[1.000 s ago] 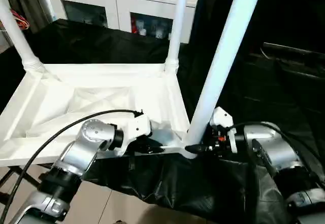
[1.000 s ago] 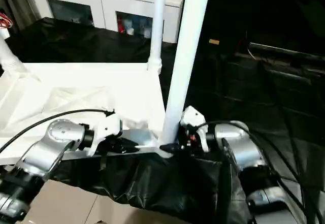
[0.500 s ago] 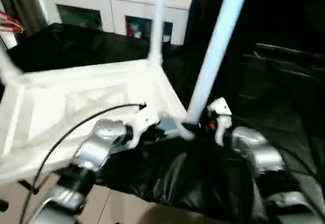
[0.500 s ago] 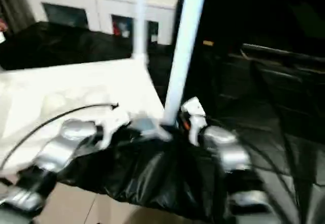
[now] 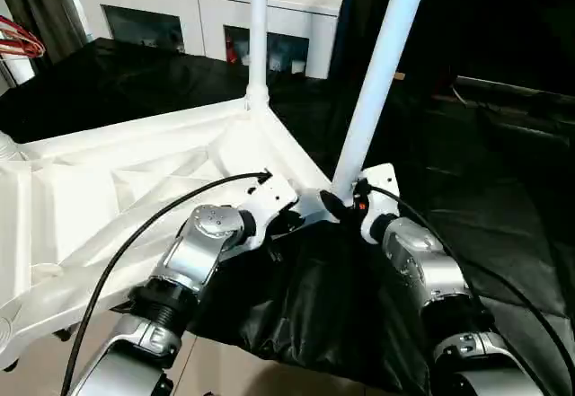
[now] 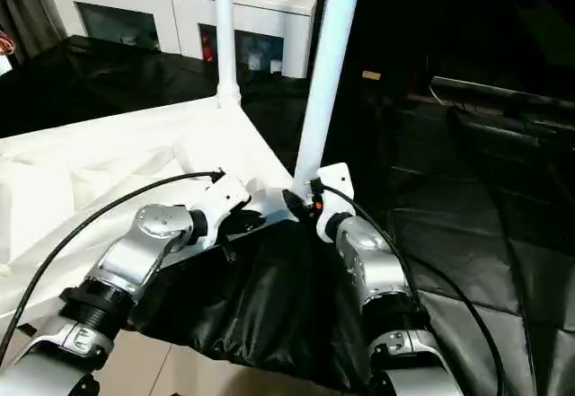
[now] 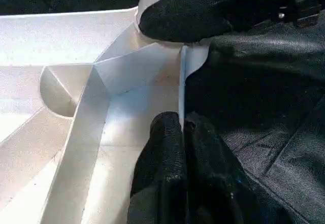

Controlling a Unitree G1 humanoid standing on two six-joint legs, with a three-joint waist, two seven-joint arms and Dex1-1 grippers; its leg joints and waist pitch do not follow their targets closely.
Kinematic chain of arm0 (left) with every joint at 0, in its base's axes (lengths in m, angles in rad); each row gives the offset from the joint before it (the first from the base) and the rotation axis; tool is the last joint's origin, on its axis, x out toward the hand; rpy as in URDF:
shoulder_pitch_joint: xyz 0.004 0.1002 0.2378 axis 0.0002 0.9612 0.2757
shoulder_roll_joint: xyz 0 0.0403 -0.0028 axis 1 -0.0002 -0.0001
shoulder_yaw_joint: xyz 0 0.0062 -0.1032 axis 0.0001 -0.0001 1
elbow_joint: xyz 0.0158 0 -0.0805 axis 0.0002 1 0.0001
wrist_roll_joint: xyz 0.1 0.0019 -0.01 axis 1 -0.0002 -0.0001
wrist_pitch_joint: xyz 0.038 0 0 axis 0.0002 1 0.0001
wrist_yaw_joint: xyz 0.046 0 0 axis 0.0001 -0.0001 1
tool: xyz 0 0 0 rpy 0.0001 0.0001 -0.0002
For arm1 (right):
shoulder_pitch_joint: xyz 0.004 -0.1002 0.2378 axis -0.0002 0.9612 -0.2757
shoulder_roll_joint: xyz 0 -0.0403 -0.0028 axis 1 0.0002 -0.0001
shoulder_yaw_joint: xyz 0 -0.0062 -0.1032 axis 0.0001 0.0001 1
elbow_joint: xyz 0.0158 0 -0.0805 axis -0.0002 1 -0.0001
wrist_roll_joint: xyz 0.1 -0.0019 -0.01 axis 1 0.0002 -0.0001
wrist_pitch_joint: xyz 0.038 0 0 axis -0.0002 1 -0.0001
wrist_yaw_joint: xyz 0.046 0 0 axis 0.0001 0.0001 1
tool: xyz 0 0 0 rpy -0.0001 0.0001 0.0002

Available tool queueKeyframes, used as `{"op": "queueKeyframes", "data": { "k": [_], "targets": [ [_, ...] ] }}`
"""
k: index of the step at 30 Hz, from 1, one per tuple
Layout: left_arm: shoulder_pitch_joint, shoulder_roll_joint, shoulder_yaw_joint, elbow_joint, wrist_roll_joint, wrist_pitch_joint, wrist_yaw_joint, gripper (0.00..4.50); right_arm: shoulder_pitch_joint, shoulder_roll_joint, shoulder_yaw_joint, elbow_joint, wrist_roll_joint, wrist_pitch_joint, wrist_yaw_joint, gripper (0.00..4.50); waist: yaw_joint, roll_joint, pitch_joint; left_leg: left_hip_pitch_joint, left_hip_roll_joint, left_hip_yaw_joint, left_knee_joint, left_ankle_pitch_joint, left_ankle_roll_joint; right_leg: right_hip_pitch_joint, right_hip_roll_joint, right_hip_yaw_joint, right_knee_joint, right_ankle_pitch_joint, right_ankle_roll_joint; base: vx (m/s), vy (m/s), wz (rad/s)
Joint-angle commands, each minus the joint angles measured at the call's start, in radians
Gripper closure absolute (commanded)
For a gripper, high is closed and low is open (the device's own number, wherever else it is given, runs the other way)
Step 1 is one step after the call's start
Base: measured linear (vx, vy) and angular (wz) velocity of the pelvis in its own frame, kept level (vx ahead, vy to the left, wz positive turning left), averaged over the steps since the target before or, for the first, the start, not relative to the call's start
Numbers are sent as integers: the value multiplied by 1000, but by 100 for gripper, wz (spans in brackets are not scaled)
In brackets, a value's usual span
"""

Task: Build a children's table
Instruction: Rotate leg to tighten

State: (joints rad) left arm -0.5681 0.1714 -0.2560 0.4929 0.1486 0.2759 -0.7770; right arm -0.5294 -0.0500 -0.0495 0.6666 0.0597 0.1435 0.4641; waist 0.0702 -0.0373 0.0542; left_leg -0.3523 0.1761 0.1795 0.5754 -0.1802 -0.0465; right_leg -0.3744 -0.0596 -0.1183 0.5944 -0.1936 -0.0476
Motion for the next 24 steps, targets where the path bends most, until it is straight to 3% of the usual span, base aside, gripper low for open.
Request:
{"op": "queueKeyframes", "data": {
  "k": [1, 4, 7, 9, 10, 12, 16, 17, 22, 23, 24],
  "targets": [
    [-39, -62, -36, -23, -21, -53, 42, 450, 15, 60, 125, -21, 9, 15, 133, 89, -1, 7, -56, 9, 75, -29, -66, -204, 26, 39, -118, 81, -85, -265, -144, 0, 0, 0],
    [-35, -52, -32, -22, -17, -61, 34, 450, 23, -3, 128, -40, 6, 1, 201, 89, 4, 5, -58, 8, 74, -26, -63, -182, 37, 41, -117, 81, -82, -239, -145, 0, 0, 0],
    [-33, -31, -22, -18, -16, -71, 19, 450, 44, -142, 122, -59, 6, -18, 341, 89, 19, 3, -59, 9, 73, -20, -56, -157, 63, 42, -115, 82, -78, -188, -151, 0, 0, 0],
    [-33, -28, -22, -18, -15, -73, 17, 450, 48, -162, 119, -64, 11, -18, 366, 89, 18, 0, -59, 2, 72, -23, -57, -143, 77, 47, -116, 79, -76, -181, -152, 0, 0, 0],
    [-34, -21, -21, -13, -13, -78, 12, 450, 56, -234, 100, -60, 23, -24, 436, 89, 18, -2, -59, 1, 72, -23, -55, -141, 82, 48, -115, 77, -77, -190, -151, 0, 0, 0],
    [-33, -18, -21, -12, -13, -81, 9, 450, 64, -290, 85, -59, 27, -25, 487, 89, 20, -2, -59, 2, 71, -22, -52, -140, 91, 47, -114, 76, -80, -200, -153, 0, 0, 0],
    [-28, -13, -26, -17, -14, -93, -2, 450, 83, -356, 72, -85, 52, -10, 554, 89, 21, -4, -68, -6, 71, -25, -46, -99, 112, 51, -112, 74, -70, -140, -165, 0, 0, 0],
    [-27, -11, -28, -18, -17, -98, -7, 450, 90, -372, 72, -101, 65, -1, 580, 89, 22, -2, -65, -8, 71, -25, -46, -95, 123, 49, -112, 72, -70, -126, -174, 0, 0, 0],
    [-20, -17, -17, -43, -42, -94, -14, 450, 122, -389, 68, -209, 144, 72, 681, 89, 24, 0, -64, -6, 73, -27, -47, -121, 131, 48, -111, 69, -75, -163, -164, 0, 0, 0],
    [-18, -20, -10, -61, -60, -80, -26, 422, 130, -384, 74, -237, 158, 86, 695, 84, 24, -1, -63, -6, 73, -26, -47, -123, 131, 48, -112, 69, -76, -169, -163, 0, 0, 0],
    [-18, -20, -10, -61, -60, -80, -26, 422, 130, -384, 74, -237, 158, 86, 695, 84, 25, -1, -63, -6, 73, -26, -47, -125, 130, 47, -112, 69, -77, -174, -163, 0, 0, 0]
  ]
}}
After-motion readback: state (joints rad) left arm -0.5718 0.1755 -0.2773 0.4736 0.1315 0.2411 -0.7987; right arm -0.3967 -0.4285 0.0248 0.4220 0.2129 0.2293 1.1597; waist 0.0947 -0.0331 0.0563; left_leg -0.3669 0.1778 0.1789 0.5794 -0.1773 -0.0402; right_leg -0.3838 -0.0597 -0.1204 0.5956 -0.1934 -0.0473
